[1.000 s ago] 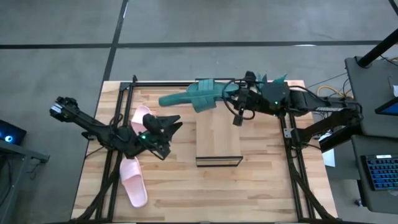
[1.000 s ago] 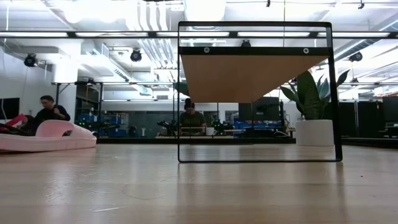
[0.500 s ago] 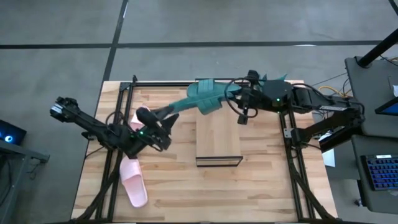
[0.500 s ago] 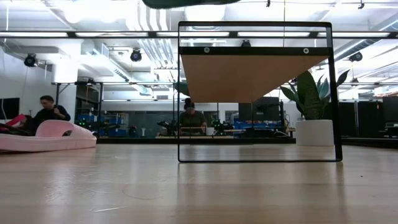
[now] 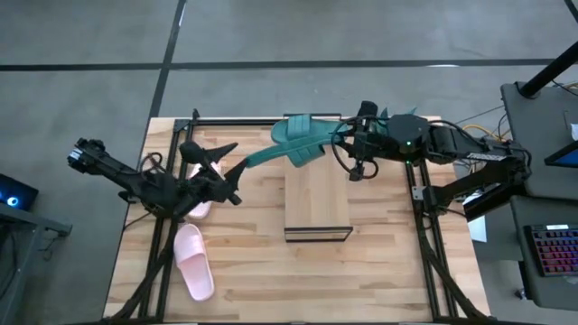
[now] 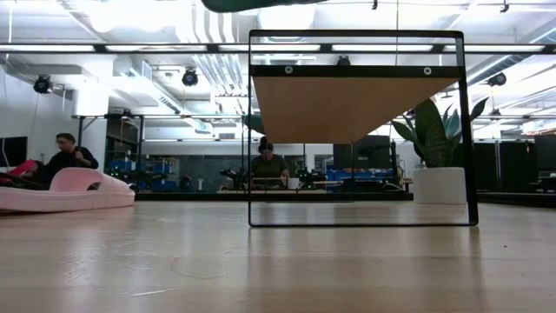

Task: Pick and place slides into the shelf
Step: Put the left green slipper on the shelf

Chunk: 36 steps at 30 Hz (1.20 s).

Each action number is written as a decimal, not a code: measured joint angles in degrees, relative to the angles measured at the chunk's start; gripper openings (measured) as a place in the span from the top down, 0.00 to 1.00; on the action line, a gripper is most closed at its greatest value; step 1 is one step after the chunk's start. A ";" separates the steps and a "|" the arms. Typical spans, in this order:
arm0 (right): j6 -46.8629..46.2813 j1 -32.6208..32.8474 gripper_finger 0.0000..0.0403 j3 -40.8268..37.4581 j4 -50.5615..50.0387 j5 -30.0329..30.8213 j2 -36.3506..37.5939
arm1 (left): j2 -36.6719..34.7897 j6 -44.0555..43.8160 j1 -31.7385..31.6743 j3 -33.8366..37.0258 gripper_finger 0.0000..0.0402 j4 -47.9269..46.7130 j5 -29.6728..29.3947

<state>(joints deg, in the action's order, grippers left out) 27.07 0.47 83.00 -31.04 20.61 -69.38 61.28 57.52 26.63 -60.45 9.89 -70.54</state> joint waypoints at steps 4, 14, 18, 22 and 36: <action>0.46 0.00 0.92 0.00 -0.01 0.25 0.00 | -0.25 -16.24 0.00 -4.76 0.44 -17.91 8.37; 1.70 0.02 0.93 0.02 -0.04 0.25 -0.20 | 1.32 -42.12 -2.49 -17.57 0.44 -43.01 21.48; 2.12 0.02 0.93 0.02 -0.20 0.25 -0.58 | 2.52 -52.49 -6.32 -21.61 0.44 -50.82 32.90; 2.16 0.02 0.93 0.02 -0.46 0.22 -1.19 | 4.67 -52.70 -8.29 -22.87 0.44 -51.56 33.49; 4.55 0.04 0.93 0.02 -0.18 0.40 -3.08 | 9.28 -54.25 -13.90 -25.79 0.44 -57.14 33.01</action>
<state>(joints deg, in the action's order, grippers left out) 31.62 0.51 83.02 -31.22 21.02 -72.47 70.56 3.27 12.73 -86.24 -47.25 -37.53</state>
